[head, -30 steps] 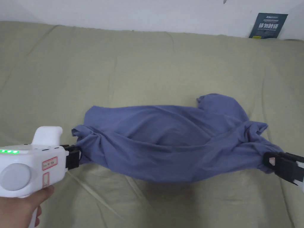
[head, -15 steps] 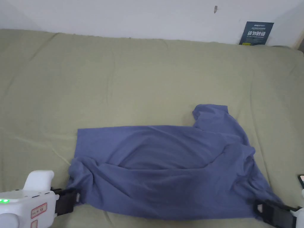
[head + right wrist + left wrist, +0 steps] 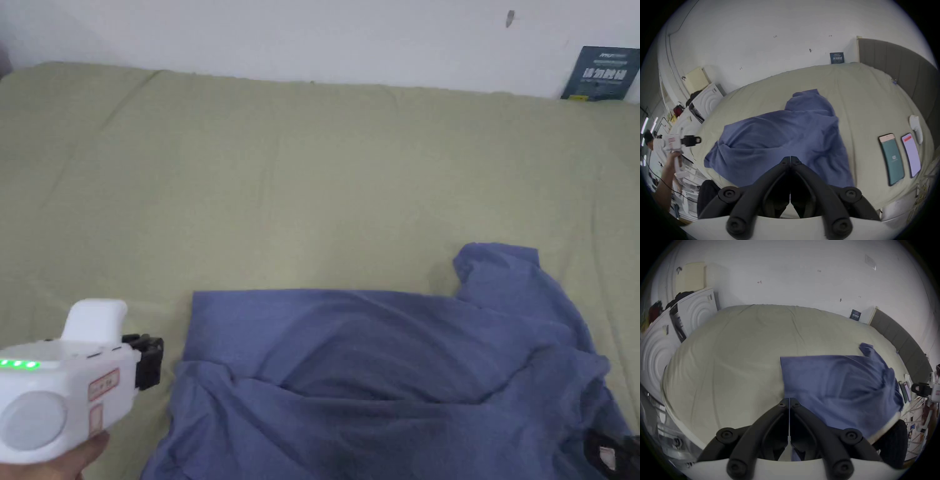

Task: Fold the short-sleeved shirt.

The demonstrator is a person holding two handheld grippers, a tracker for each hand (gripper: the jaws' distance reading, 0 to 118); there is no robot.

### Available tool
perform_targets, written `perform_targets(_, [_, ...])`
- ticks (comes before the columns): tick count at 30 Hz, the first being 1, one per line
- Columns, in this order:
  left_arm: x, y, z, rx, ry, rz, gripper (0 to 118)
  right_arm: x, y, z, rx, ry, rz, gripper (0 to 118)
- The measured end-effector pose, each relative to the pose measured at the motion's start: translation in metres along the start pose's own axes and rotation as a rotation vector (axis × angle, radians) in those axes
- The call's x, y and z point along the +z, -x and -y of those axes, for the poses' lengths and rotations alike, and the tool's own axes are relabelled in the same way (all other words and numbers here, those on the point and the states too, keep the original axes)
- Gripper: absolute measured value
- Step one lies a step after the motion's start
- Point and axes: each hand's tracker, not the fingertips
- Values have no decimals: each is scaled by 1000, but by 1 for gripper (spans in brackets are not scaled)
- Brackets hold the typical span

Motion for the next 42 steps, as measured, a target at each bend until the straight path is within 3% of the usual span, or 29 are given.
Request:
perform_targets(2, [-40,0,-28,-1,7,-6,0,-11,22,-5,45,-13,41,0])
perform_targets(5, [-93,1,-62,-68,27,-81,5,-23,30,-16,52,0,33,0])
perform_targets(6, [-111,1,-70,-96,69,-89,20,-29,14,-14,35,-2,15,0])
perform_targets(8, [-133,-5,-80,-161,112,-42,111,-36,7,-19,-14,-1,-20,0])
perform_targets(9, [-141,-7,-81,-149,176,-107,115,-38,5,-21,-14,-3,-11,0])
perform_targets(11, [-155,-13,-83,-164,246,-91,116,-39,6,-27,-12,-5,10,0])
perform_targets(14, [-182,-22,-61,-213,251,-125,114,-46,-1,-36,-3,11,52,0])
perform_targets(16, [-166,-29,-61,-187,221,-119,108,-56,-4,-49,53,29,163,0])
perform_targets(17, [-161,-32,-57,-178,185,-43,97,-64,-8,-58,79,32,196,0])
perform_targets(20, [-152,-55,-41,-274,148,-74,8,-101,-28,-88,147,13,202,1])
perform_targets(23, [-130,-56,-38,-222,95,-22,5,-153,-51,-124,217,55,252,13])
perform_targets(24, [-122,-57,-40,-215,88,-22,5,-167,-57,-133,214,64,236,27])
perform_targets(25, [-115,-59,-43,-212,92,-25,5,-182,-65,-142,212,82,203,52])
perform_targets(27, [-96,-60,-47,-184,57,-6,5,-212,-74,-151,217,164,180,118])
perform_targets(30, [-80,-57,-52,-157,45,23,5,-228,-71,-154,218,205,338,118])
perform_targets(31, [-76,-57,-53,-160,44,26,5,-229,-73,-153,201,204,354,118])
perform_targets(32, [-74,-55,-54,-163,44,26,5,-230,-78,-152,134,248,327,115])
perform_targets(33, [-74,-53,-54,-167,46,28,5,-230,-82,-152,48,317,291,91])
perform_targets(34, [-74,-51,-55,-167,47,27,5,-234,-93,-146,11,316,267,91])
perform_targets(35, [-75,-49,-57,-160,48,25,5,-222,-86,-147,90,226,305,86])
perform_targets(36, [-75,-47,-59,-152,46,23,5,-214,-77,-150,123,209,273,84])
perform_targets(37, [-77,-47,-60,-148,46,23,5,-207,-69,-151,150,189,265,69])
perform_targets(38, [-77,-47,-61,-140,46,29,5,-203,-66,-150,182,142,255,27])
perform_targets(39, [-77,-48,-62,-139,46,31,5,-195,-61,-153,198,117,248,1])
perform_targets(41, [-72,-49,-61,-143,43,25,5,-176,-53,-159,187,78,192,1])
perform_targets(42, [-67,-48,-61,-140,39,25,5,-165,-49,-159,224,45,186,1])
